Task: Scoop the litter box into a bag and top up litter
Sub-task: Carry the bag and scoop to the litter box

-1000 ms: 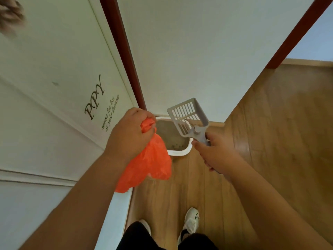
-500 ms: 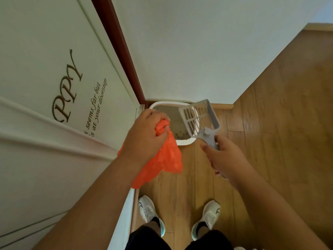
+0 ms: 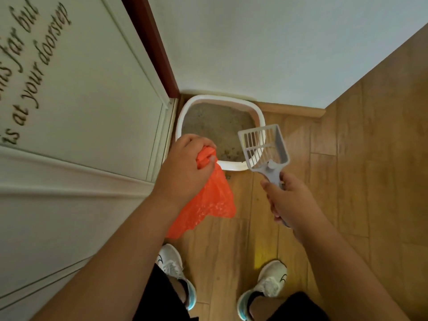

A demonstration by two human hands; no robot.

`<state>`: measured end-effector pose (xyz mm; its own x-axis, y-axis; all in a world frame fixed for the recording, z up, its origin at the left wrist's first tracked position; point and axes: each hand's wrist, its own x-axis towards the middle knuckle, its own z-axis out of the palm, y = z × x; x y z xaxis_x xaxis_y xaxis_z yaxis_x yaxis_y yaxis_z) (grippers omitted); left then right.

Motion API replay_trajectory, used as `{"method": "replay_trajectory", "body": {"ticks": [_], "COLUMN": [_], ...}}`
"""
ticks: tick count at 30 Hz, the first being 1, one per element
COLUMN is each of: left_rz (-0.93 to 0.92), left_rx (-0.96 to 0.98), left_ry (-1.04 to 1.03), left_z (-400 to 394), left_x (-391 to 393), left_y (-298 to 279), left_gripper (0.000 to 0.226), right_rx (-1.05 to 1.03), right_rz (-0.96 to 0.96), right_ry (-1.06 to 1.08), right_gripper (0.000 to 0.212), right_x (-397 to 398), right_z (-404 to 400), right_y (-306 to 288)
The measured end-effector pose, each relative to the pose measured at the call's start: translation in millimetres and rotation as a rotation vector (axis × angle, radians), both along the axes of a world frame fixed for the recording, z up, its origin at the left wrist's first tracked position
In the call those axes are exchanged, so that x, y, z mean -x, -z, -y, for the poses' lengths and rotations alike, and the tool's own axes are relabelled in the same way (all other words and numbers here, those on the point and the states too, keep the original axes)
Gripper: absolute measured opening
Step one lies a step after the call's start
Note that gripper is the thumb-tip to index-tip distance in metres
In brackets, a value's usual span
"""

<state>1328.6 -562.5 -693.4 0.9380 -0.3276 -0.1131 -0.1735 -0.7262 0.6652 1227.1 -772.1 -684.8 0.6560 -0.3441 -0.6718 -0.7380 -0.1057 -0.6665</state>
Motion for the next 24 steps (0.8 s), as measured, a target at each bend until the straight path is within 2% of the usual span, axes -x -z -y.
{"method": "replay_trajectory", "body": {"ticks": [12,16,18,21,24], "left_rz": [-0.011,-0.007,-0.001,0.043,0.096], "left_rx": [0.008,0.038,0.046,0.070,0.243], "left_ry": [0.027,0.019,0.024,0.061,0.072], "left_z": [17,19,19,29,44], "left_x": [-23,-24,-26,-36,-41], "left_y": [177,222,239,249,241], "left_gripper": [0.019,0.020,0.021,0.026,0.030], "right_rx": [-0.011,0.093,0.153,0.094,0.004], "right_rz": [0.095,0.130,0.130,0.168,0.177], "right_ry": [-0.003,-0.096,-0.153,-0.103,-0.039], "right_gripper": [0.005,0.009,0.009,0.009,0.014], "right_x": [-30,-32,-40,-53,-58], "right_z": [22,25,27,34,41], "right_y": [191,233,247,260,262]}}
